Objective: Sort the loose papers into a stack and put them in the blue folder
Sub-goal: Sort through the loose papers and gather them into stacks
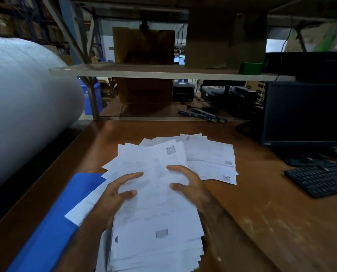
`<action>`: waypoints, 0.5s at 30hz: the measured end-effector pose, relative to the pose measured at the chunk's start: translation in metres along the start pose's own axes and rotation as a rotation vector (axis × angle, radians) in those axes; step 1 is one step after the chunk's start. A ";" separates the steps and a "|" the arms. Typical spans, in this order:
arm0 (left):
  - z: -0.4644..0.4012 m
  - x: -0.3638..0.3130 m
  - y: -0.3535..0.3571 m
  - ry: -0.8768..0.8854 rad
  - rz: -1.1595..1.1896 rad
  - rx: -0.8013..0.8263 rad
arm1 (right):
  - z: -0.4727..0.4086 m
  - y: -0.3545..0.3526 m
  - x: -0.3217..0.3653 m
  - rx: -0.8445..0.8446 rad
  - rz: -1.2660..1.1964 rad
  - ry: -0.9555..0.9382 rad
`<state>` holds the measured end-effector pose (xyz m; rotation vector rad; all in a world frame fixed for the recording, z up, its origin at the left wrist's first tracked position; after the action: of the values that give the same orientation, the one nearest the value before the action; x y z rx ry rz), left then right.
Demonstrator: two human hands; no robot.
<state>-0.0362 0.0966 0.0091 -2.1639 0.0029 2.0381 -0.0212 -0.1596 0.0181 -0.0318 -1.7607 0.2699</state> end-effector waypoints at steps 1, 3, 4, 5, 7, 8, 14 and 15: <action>-0.004 0.002 -0.003 0.004 0.015 -0.028 | -0.005 -0.001 0.001 0.004 -0.017 0.000; -0.011 0.001 -0.007 0.016 0.048 -0.069 | -0.017 -0.009 0.001 -0.041 -0.063 0.068; -0.016 0.003 -0.009 0.014 0.070 -0.085 | -0.025 -0.015 0.001 -0.097 -0.032 0.116; -0.021 0.005 -0.012 0.008 0.080 -0.099 | -0.033 -0.024 -0.004 -0.168 0.071 0.151; -0.030 0.011 -0.016 0.004 0.080 -0.121 | -0.052 -0.043 -0.021 -0.257 0.383 0.179; -0.034 0.013 -0.017 0.004 0.084 -0.129 | -0.062 -0.052 -0.030 -0.266 0.529 0.189; -0.050 0.027 -0.015 -0.032 0.116 -0.110 | -0.127 -0.078 -0.062 -0.152 1.003 0.335; -0.053 0.031 -0.016 -0.048 0.107 -0.098 | -0.137 -0.077 -0.064 -0.127 1.048 0.370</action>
<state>0.0199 0.1091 -0.0166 -2.2158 0.0141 2.1926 0.1348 -0.2224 -0.0036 -1.0448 -1.2500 0.8400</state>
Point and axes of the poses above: each hand's wrist, its own z-axis away from the middle knuckle, its own y-axis out of the palm, x = y × z, the point moved 3 cm from there along -z, towards the middle knuckle, and after that the axes turned 1 degree about -y, right-handed, at the moved point
